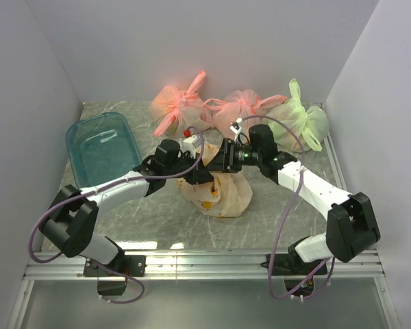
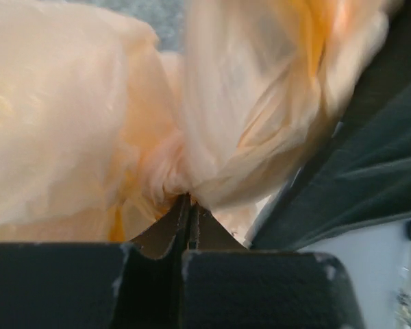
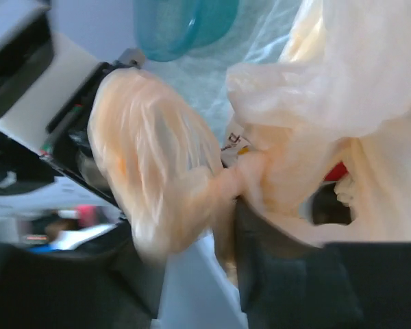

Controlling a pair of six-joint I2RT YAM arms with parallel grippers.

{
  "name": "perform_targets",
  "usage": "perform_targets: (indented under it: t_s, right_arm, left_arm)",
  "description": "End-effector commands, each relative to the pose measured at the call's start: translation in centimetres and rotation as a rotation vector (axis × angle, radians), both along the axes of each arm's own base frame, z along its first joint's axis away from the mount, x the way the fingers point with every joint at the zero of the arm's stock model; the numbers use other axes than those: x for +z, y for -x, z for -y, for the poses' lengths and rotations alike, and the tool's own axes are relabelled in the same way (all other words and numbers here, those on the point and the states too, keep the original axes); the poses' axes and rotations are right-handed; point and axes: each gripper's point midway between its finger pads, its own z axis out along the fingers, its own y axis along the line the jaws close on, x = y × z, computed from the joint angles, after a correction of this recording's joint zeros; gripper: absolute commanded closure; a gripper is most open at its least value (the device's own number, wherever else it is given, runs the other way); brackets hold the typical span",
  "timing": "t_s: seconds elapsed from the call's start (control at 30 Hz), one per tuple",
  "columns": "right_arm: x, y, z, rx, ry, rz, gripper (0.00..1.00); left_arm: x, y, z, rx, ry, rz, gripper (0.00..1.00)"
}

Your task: Place the fake fruits into the plastic bag and tie a complex knot

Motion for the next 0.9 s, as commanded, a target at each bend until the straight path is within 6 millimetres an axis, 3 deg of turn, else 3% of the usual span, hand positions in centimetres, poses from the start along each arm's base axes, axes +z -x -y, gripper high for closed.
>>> perform_targets:
  t_s: [0.0,0.03,0.1,0.13,0.3,0.33,0.37,0.47,0.63,0.77,0.87]
  right_arm:
    - [0.8,0.6,2.7,0.131,0.222,0.275,0.44]
    - [0.8,0.9,3.1,0.158,0.243,0.299,0.24]
    - [0.8,1.6,4.3,0.209,0.313,0.338,0.21]
    - [0.8,1.8,4.7,0.226,0.334,0.355,0.06]
    - [1.9,2.1,7.1,0.238,0.396,0.432,0.04]
    - [2.4,1.0,8.3,0.189,0.391,0.433,0.04]
    - [3.0,0.4,9.0,0.154,0.371,0.438,0.08]
    - [5.2,-1.7,10.3,0.059,0.238,0.482,0.31]
    - [4.3,-4.6,8.5,0.108,0.211,0.573,0.81]
    - [2.5,-5.9,6.8,0.212,0.235,0.611,0.93]
    - [-0.9,-5.6,6.0,0.314,0.286,0.555,0.95]
  left_arm:
    - [2.1,1.2,1.5,-0.085,0.116,-0.022,1.00]
    - [2.0,1.2,1.5,-0.088,0.115,-0.025,1.00]
    - [2.1,1.0,1.7,-0.088,0.116,-0.023,1.00]
    - [2.0,0.9,1.7,-0.087,0.113,-0.020,1.00]
    - [1.5,0.6,1.5,-0.071,0.092,-0.022,1.00]
    - [1.3,0.6,1.4,-0.066,0.081,-0.029,1.00]
    - [1.1,0.6,1.4,-0.063,0.073,-0.031,1.00]
    - [0.4,0.2,1.1,-0.039,0.043,-0.041,1.00]
    - [-0.6,-0.6,1.2,-0.014,0.003,-0.042,1.00]
    - [-0.8,-1.3,1.5,-0.006,-0.005,-0.050,1.00]
    - [-0.7,-1.5,1.7,-0.008,0.005,-0.049,1.00]
